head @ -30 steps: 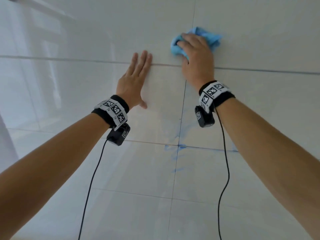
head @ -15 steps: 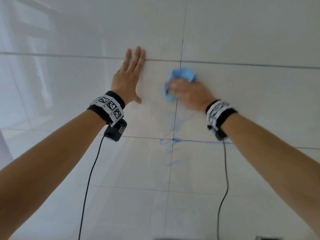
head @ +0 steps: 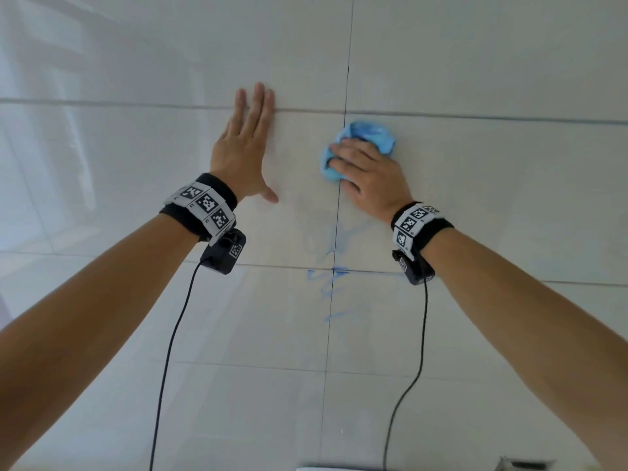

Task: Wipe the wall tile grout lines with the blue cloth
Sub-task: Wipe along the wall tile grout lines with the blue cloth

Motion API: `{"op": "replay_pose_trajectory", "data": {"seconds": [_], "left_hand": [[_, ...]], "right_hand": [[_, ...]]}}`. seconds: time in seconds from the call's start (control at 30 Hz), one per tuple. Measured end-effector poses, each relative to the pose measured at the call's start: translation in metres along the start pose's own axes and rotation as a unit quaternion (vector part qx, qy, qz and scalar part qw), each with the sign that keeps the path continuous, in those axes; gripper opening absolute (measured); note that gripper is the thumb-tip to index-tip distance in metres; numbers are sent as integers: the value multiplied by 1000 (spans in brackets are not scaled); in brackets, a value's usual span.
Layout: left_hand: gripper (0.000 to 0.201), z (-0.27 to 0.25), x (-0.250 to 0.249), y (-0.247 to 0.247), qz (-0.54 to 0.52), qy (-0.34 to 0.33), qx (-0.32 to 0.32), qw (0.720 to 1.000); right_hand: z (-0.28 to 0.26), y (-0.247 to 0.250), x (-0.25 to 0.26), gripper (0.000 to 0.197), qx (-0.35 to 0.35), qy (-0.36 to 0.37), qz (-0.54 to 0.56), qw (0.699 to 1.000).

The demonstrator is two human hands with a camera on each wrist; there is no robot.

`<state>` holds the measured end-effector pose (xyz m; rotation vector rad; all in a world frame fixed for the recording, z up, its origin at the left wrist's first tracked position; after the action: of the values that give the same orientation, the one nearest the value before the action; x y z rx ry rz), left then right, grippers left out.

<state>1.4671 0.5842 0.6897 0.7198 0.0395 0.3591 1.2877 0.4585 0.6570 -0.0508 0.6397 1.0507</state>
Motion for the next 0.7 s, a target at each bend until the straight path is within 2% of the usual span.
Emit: {"op": "replay_pose_trajectory", "data": {"seconds": [0.1, 0.13, 0.27, 0.4, 0.47, 0.53, 0.7], "left_hand": [[178, -1, 4, 2, 3, -5, 13, 1000], [178, -1, 6, 3, 3, -7, 14, 1000], [177, -2, 6, 4, 3, -4, 16, 1000], [167, -3, 2, 3, -12, 9, 20, 1000], [155, -6, -2, -1, 0, 1, 12, 1000], [152, -15, -9, -9, 21, -16, 9, 1000], [171, -45, -15, -38, 19, -12, 9, 1000]], "right_hand": [[4, 5, -6, 26, 15, 95, -35, 995], [10, 10, -15, 26, 9, 97, -45, 994], [27, 30, -50, 25, -90, -41, -44, 994], [20, 15, -36, 26, -140, -124, -33, 982], [13, 14, -30, 26, -137, -139, -25, 980], [-1, 13, -19, 25, -114, -119, -24, 986], [-65, -5, 18, 25, -30, -63, -6, 998]]}}
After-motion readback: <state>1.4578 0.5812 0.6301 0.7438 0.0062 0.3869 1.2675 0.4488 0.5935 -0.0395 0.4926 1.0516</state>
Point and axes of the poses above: each hand's wrist, its own z-axis towards the middle knuckle, its own y-axis out of the back of the hand, x = y × z, the point moved 6 cm from there along z, towards the middle knuckle, and after that the axes turned 5 degrees about -x, right-handed, at the moved point
